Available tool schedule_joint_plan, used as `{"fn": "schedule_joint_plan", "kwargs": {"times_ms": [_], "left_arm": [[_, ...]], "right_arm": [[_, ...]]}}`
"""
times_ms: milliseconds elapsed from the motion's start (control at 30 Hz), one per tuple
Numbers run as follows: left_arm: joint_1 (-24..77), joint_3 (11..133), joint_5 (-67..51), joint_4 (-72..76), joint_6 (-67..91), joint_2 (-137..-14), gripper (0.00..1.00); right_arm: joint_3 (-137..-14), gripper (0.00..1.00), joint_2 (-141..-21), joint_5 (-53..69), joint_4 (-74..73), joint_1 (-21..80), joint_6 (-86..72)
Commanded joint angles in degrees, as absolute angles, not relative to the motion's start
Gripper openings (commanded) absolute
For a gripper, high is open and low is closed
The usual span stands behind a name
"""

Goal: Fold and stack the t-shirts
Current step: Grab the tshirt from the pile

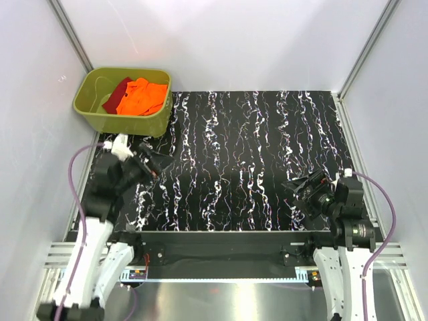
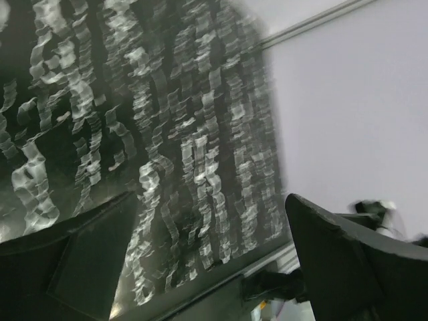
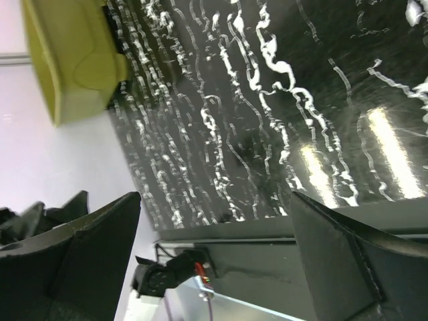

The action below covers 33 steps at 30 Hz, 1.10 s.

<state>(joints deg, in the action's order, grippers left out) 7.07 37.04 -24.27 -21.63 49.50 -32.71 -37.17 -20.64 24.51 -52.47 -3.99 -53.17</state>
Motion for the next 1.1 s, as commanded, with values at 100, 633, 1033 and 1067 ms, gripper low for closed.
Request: {"fn": "schedule_joint_plan", "kwargs": {"times_ms": [100,633,1033,1067], "left_arm": [[5.0,59.9,-7.8,-46.8,38.9,-54.7,0.99],[-7.1,109.4,-7.3,-39.3,26.9,-105.1,0.9],[-7.2,126.7,4.2,-29.0,16.9,-128.8,0.74],[-7.1,126.9,4.3,-28.7,16.8,-129.6,0.71]], "right_arm": [[-49.6,1.0,-28.1,22.5,-59.7,-4.1,-43.0],[-66.6,1.0,-49.2,13.3,-57.8,-4.2,-31.7],[-73.7,1.0,-66.8,6.2,-54.8,-4.1,-31.1],[-73.8,1.0,-67.7,6.3,-54.4,-4.2,-31.5]]}}
